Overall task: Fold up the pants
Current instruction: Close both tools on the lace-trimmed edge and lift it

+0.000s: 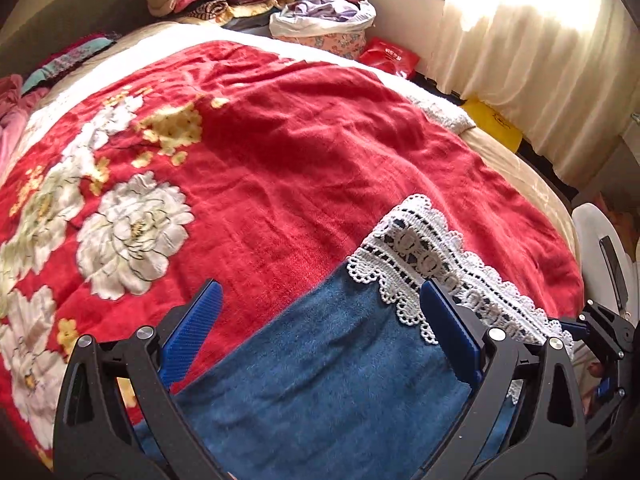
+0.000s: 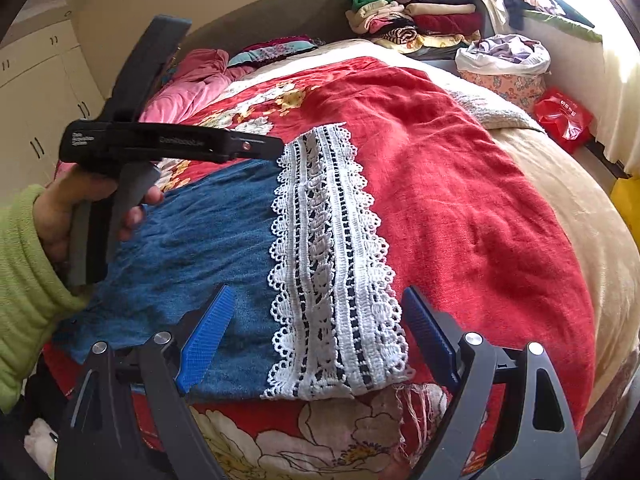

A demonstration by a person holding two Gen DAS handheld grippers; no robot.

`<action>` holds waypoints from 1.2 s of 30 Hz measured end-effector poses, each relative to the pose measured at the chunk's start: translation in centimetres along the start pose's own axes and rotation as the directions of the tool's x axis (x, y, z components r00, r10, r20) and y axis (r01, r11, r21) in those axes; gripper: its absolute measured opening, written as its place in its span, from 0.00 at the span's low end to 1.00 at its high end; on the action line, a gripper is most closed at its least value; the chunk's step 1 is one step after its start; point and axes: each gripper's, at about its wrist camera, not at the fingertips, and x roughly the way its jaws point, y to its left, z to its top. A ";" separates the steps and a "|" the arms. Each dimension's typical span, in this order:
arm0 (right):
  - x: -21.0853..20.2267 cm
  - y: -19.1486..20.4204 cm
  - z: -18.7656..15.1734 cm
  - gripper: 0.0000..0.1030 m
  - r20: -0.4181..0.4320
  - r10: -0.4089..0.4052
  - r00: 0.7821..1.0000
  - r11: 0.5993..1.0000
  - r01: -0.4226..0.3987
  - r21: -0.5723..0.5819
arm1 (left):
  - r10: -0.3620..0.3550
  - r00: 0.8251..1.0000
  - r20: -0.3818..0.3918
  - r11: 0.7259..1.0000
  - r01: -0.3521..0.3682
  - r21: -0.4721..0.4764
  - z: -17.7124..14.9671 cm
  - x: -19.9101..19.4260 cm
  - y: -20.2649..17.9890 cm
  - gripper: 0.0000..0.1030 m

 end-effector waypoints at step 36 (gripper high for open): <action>0.2 2.4 1.3 0.24 0.000 0.175 0.985 0.985 -0.175 -0.004 | -0.239 0.970 0.046 0.968 0.242 -0.064 -2.0 -0.5 0.3 0.12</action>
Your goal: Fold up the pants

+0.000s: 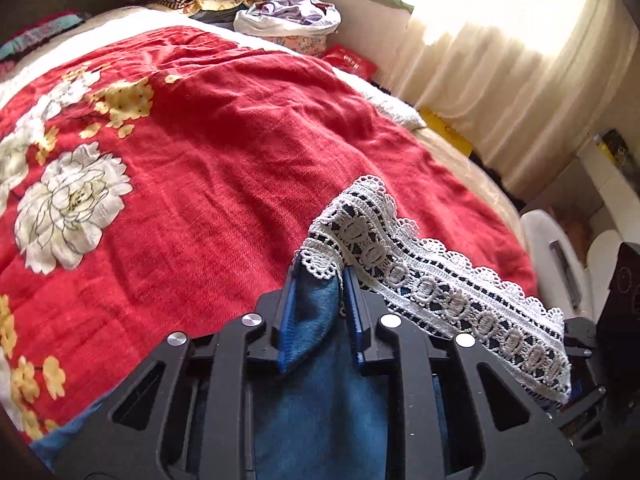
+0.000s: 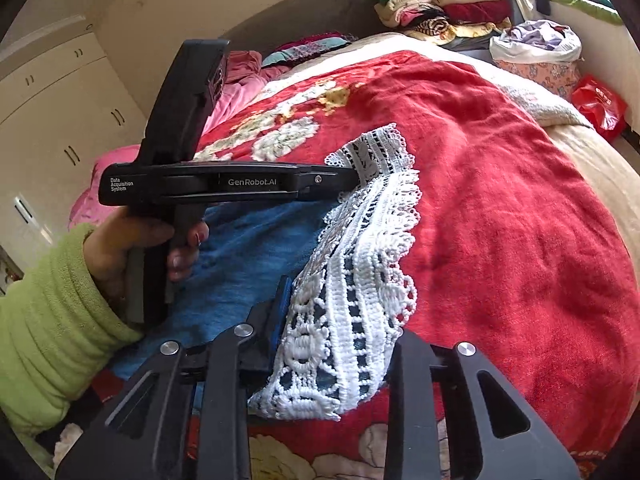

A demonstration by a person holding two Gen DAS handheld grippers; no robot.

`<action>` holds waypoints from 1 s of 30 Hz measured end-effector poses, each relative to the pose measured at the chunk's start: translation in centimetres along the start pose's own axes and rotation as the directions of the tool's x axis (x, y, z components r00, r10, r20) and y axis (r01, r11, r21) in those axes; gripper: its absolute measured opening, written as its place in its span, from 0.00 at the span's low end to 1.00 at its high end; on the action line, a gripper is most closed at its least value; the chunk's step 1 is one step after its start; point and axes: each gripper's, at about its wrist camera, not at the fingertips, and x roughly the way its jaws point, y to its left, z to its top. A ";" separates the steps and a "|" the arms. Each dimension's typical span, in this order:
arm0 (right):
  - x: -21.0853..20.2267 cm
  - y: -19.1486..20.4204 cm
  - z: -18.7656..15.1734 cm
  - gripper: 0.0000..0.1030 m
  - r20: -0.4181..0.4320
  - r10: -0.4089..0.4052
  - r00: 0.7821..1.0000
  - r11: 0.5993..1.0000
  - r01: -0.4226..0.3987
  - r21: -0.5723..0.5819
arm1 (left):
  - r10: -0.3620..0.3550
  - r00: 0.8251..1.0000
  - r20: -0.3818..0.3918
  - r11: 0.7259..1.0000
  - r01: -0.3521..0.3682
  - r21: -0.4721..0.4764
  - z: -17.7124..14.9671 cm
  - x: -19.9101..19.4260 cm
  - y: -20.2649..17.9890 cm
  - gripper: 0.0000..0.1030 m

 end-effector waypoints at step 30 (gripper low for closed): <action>8.4 24.2 -5.8 0.34 -0.151 -0.068 0.986 0.777 -0.043 -0.628 | 0.206 0.939 0.277 0.821 -0.012 -0.571 -15.2 -22.1 13.6 0.44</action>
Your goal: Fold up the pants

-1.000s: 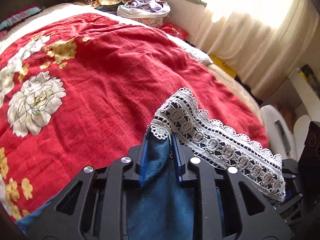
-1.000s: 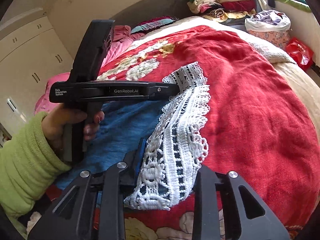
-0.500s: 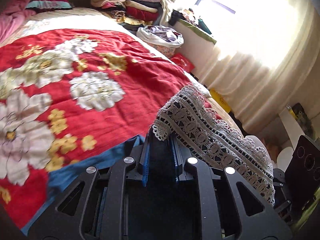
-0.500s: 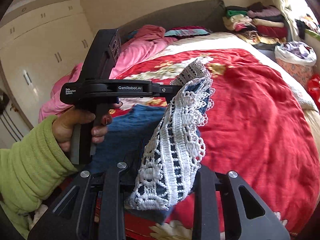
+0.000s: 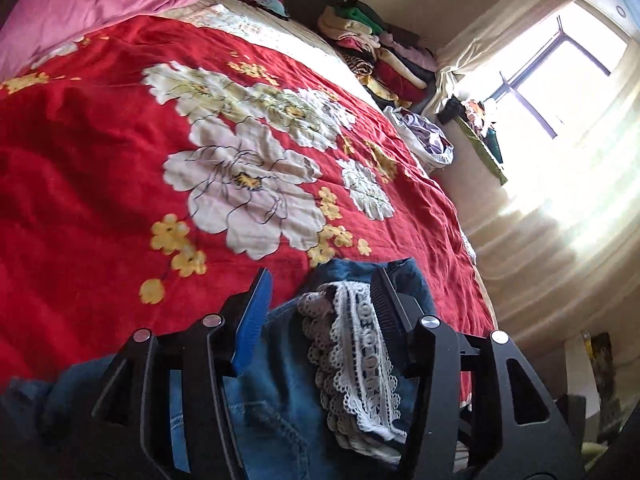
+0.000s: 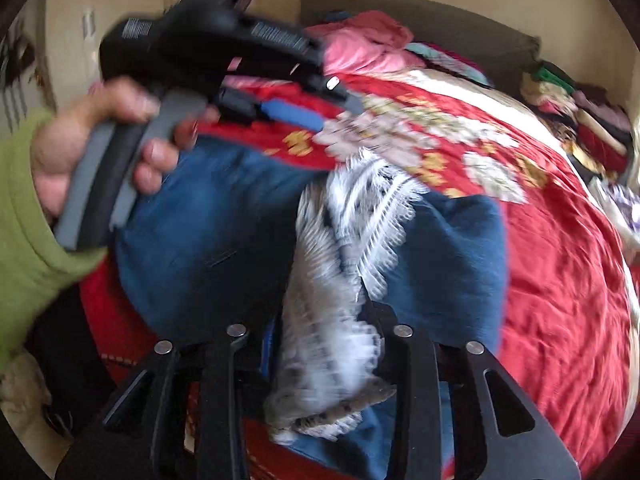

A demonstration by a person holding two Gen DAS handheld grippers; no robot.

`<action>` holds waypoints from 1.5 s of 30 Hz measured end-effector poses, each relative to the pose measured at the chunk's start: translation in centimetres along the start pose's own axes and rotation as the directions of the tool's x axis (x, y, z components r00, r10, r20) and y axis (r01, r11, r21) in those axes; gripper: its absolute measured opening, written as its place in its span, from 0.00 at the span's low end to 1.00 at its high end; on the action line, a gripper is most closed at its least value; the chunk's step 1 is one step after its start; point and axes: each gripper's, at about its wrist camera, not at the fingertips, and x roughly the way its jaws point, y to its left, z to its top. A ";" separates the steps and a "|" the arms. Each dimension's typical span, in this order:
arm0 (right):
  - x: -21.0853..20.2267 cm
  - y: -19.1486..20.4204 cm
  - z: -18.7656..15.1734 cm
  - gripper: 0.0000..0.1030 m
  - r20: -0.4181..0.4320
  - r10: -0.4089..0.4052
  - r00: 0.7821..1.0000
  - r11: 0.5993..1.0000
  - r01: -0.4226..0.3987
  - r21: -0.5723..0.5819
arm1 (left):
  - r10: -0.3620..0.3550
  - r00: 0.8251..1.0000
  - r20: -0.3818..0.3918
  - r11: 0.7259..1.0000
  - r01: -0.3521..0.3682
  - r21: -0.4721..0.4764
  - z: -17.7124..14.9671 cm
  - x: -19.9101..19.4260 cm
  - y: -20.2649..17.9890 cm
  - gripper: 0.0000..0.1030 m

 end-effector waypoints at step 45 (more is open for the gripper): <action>-3.9 -1.7 -2.7 0.19 0.093 0.200 0.975 0.969 -0.211 0.126 | -0.049 0.985 -0.163 0.998 0.044 -0.037 -0.1 4.8 -0.6 0.18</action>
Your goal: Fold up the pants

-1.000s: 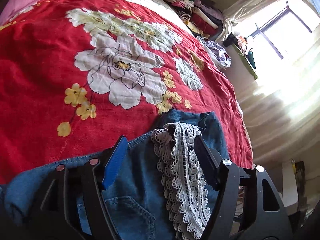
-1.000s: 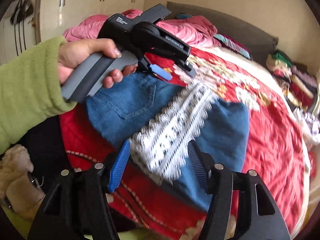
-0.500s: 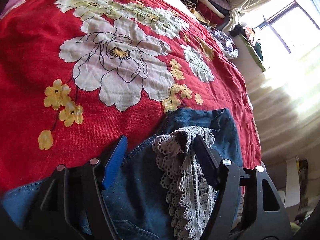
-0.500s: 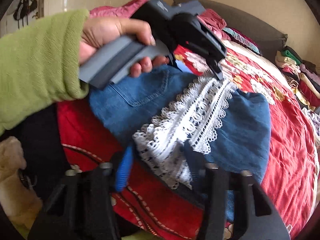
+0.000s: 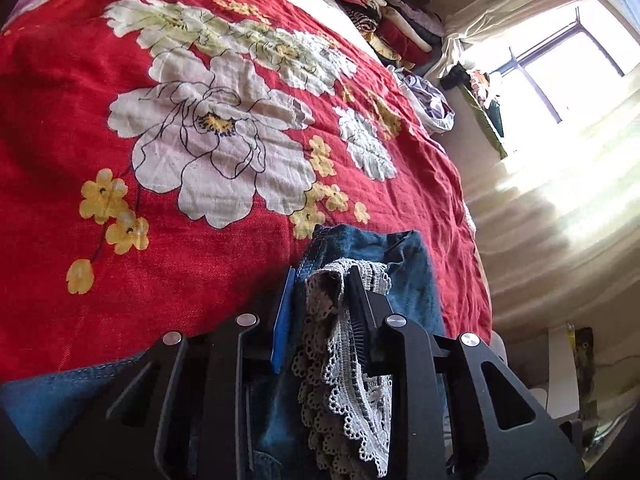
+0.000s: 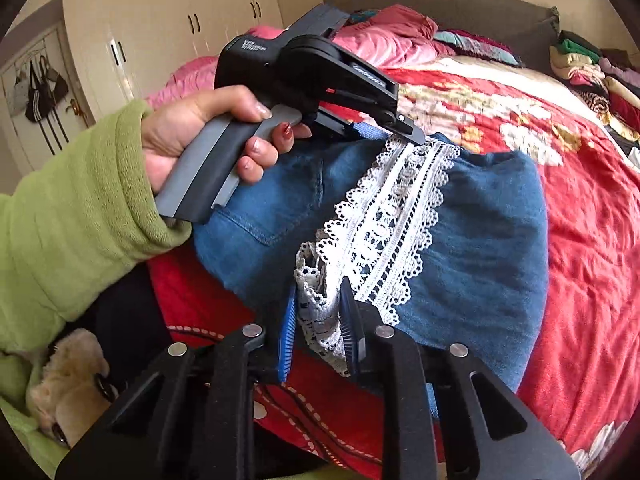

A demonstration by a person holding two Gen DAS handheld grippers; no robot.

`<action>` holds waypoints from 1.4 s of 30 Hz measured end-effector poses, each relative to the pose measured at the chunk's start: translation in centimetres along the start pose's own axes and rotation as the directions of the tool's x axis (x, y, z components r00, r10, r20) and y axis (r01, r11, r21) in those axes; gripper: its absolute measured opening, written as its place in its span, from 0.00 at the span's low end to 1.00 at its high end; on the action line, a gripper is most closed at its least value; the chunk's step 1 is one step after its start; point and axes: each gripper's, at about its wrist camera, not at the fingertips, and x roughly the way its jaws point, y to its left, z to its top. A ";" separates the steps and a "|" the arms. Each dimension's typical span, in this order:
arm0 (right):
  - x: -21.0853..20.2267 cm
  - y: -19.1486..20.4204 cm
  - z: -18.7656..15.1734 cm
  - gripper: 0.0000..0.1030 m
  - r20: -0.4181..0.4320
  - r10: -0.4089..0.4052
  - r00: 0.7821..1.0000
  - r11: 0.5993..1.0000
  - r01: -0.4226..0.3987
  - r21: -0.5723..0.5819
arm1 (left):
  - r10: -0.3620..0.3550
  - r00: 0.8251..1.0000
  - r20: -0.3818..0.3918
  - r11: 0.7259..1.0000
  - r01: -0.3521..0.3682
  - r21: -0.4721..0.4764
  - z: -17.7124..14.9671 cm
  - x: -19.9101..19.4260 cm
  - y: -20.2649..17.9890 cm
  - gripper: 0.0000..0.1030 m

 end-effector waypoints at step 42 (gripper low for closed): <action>3.1 1.8 -0.1 0.21 -0.048 0.062 0.997 0.997 -0.064 -0.053 | 0.088 0.996 0.000 0.996 -0.088 0.007 -2.4 -0.9 1.0 0.14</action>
